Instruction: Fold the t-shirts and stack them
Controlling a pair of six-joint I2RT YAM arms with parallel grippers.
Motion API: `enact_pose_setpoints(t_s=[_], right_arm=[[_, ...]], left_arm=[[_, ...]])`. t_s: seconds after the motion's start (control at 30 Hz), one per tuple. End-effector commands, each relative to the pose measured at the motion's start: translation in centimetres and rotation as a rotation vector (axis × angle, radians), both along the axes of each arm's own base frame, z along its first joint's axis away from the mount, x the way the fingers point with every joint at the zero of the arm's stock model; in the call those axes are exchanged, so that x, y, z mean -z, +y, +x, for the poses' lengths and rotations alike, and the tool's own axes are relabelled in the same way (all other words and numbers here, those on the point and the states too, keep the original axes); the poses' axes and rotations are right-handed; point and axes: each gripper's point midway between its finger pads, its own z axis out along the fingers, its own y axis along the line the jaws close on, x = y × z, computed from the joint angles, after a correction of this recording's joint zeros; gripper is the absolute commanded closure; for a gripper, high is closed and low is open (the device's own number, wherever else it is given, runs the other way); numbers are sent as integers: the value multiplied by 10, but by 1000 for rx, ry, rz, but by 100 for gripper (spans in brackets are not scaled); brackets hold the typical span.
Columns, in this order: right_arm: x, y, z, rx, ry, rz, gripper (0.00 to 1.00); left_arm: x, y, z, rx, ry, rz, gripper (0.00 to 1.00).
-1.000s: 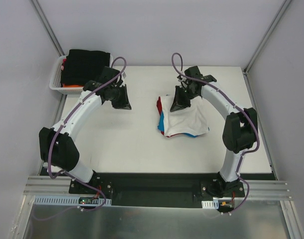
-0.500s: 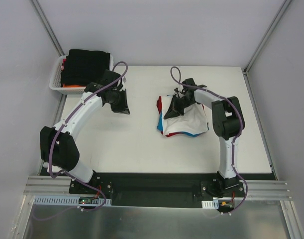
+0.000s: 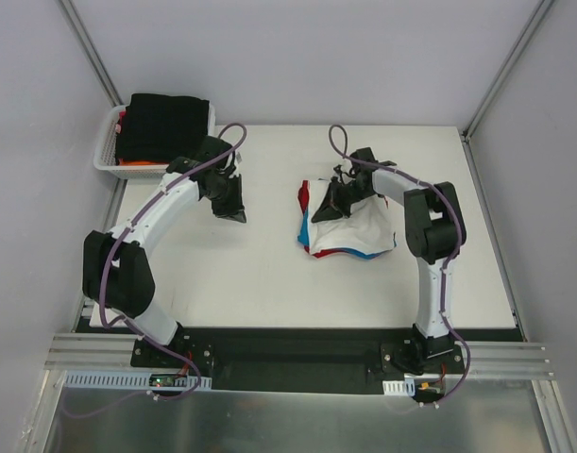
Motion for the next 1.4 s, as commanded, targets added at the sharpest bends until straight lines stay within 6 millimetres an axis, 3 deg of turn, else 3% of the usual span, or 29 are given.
enact_pose_setpoints(t_s=[0.0,0.3,0.57,0.63,0.67,0.83,1.37], right_arm=[[26,-47,5,117,93,-112,99],[8,-101,28,212,68,-240,99],[13,-161,41,212,82,-312,99],[9,-164,45,191,71,-314,99],[13,-178,48,213,86,-322,99],[11,-200,57,218,87,-344,99],[9,-287,33,293,166,-478,99]], left_arm=[[-3,1,2,22,-9,17,100],[-6,-2,9,33,-16,7,100],[-4,-1,7,43,-11,18,100],[-4,-1,7,45,-10,18,100],[-4,-2,7,48,-8,16,100],[-4,-4,10,62,-3,12,100],[-3,-10,16,74,12,-4,100]])
